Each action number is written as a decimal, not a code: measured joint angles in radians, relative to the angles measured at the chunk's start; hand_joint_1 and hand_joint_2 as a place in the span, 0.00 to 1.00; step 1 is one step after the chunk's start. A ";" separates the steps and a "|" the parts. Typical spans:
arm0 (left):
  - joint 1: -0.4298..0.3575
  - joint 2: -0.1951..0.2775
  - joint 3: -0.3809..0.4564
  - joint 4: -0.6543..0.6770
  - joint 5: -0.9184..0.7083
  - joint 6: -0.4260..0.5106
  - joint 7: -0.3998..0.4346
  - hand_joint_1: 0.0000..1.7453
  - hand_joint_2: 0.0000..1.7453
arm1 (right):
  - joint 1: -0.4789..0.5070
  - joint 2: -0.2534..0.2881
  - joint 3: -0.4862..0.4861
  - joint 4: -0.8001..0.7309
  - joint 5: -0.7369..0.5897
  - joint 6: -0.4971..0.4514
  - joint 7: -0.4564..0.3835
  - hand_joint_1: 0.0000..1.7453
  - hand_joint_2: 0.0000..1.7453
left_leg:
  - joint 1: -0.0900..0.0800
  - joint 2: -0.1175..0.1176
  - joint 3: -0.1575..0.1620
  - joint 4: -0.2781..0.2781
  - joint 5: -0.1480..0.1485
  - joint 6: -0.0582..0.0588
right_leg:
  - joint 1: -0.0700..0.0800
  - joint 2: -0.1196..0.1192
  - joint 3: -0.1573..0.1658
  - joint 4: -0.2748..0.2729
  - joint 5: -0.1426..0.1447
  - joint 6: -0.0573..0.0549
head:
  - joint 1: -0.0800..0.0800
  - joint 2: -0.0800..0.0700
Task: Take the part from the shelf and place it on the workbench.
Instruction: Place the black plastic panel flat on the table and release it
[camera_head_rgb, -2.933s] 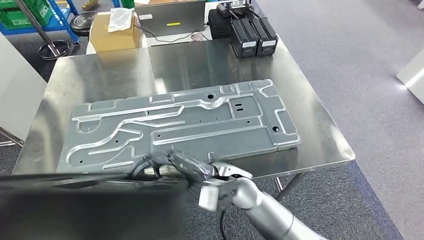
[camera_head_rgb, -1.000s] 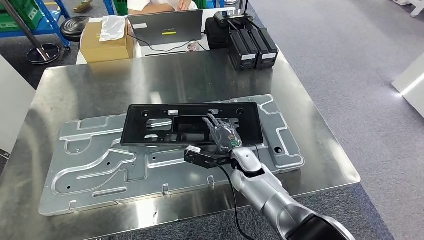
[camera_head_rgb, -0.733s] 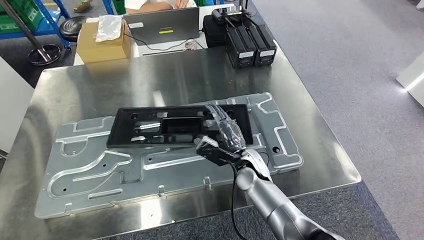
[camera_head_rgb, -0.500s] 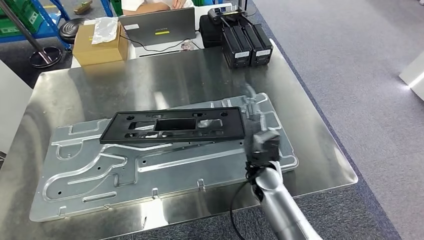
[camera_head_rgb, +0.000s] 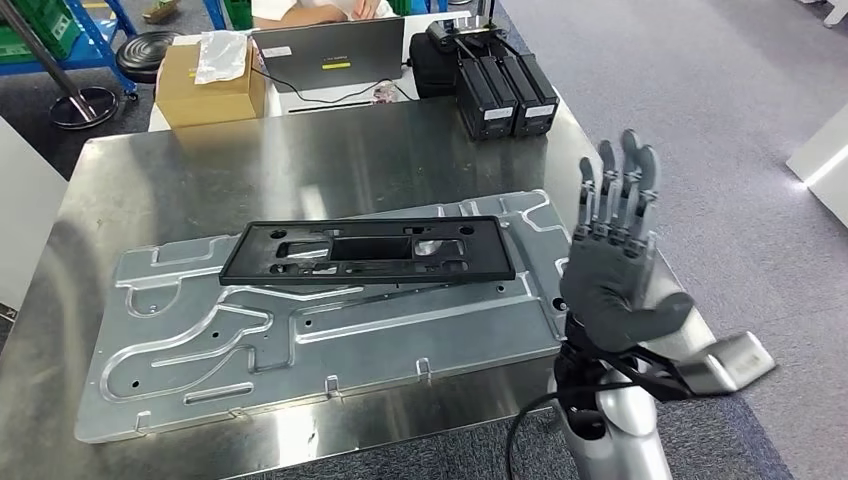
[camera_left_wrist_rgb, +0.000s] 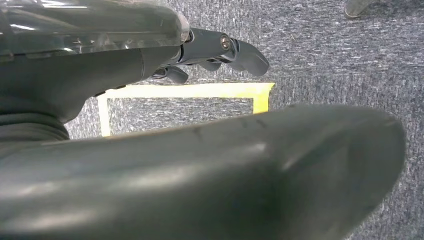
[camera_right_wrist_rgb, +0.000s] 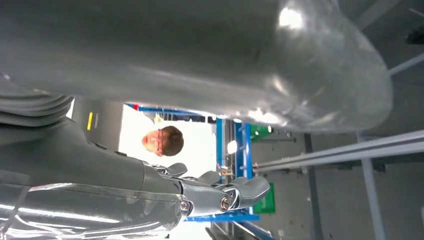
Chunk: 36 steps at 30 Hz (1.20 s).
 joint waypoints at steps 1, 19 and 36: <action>0.000 -0.001 0.001 0.000 0.000 0.000 -0.001 0.00 0.00 | 0.011 0.000 -0.008 -0.016 0.000 0.004 0.000 0.00 0.00 | 0.000 0.000 -0.003 0.001 0.001 0.000 | 0.000 0.000 -0.014 0.036 -0.009 0.001 | 0.000 0.000; -0.004 -0.013 0.009 0.000 -0.004 0.004 -0.002 0.00 0.00 | 0.147 0.003 -0.118 -0.095 0.024 0.056 0.001 0.00 0.00 | 0.001 -0.003 -0.007 0.171 -0.132 -0.050 | 0.002 -0.011 0.066 -0.249 0.184 -0.046 | -0.004 0.000; -0.015 -0.046 0.034 0.000 0.008 0.015 0.013 0.00 0.00 | 0.301 0.009 -0.336 -0.026 0.052 -0.007 0.001 0.00 0.00 | -0.010 0.010 -0.017 -0.004 0.018 -0.001 | -0.016 -0.006 0.150 -0.165 0.086 0.016 | -0.001 0.000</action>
